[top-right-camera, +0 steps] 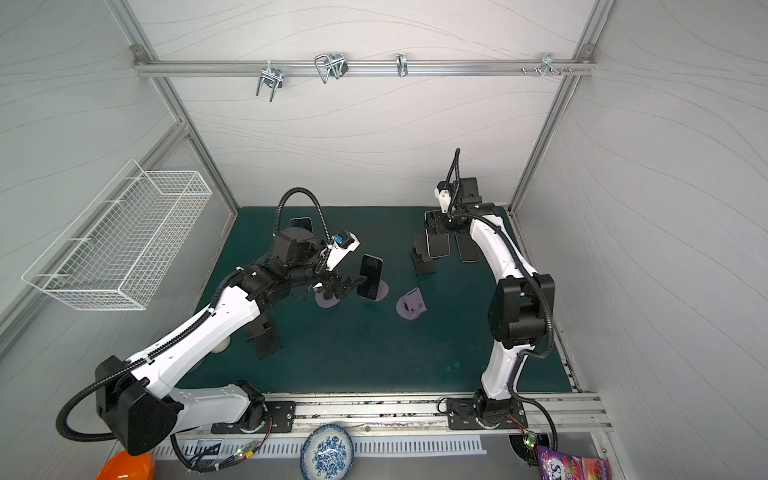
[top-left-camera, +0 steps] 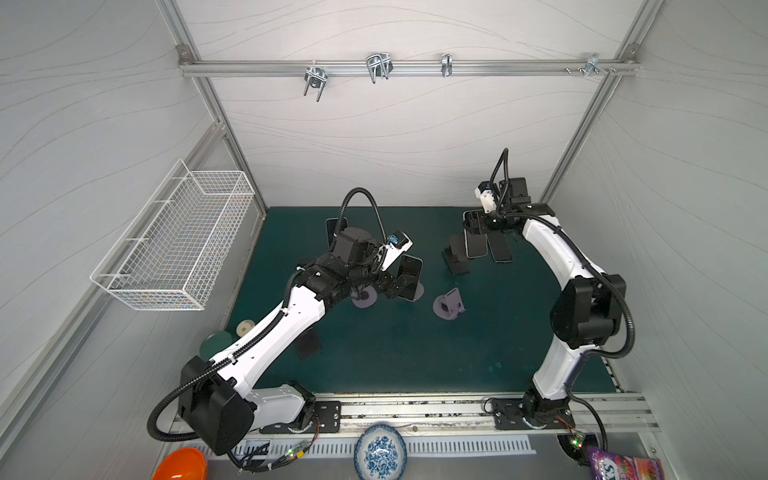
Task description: Remove the phone from the phone stand
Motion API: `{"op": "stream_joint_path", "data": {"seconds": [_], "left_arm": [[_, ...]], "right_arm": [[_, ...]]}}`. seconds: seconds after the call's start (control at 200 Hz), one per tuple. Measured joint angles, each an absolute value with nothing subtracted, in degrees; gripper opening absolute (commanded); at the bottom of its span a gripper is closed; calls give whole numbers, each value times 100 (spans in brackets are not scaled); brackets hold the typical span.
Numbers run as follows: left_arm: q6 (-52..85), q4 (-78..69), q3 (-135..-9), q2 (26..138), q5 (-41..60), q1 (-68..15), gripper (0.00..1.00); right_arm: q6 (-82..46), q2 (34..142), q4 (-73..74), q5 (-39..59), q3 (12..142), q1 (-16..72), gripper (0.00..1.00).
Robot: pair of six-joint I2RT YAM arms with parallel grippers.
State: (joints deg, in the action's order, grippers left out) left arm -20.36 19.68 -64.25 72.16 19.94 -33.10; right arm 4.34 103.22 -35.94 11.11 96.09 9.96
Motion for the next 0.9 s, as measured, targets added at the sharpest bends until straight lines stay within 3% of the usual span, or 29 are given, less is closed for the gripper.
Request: {"op": "stream_joint_path", "data": {"seconds": [0.59, 0.895], "left_arm": [[-1734, 1833, -7067, 8099, 1861, -4073, 99], [-1804, 1697, -7535, 8562, 1780, -4080, 99]], "right_arm": [[434, 8683, -3295, 1328, 7557, -895, 52], [572, 8630, -3168, 1232, 7404, -1083, 51]]}}
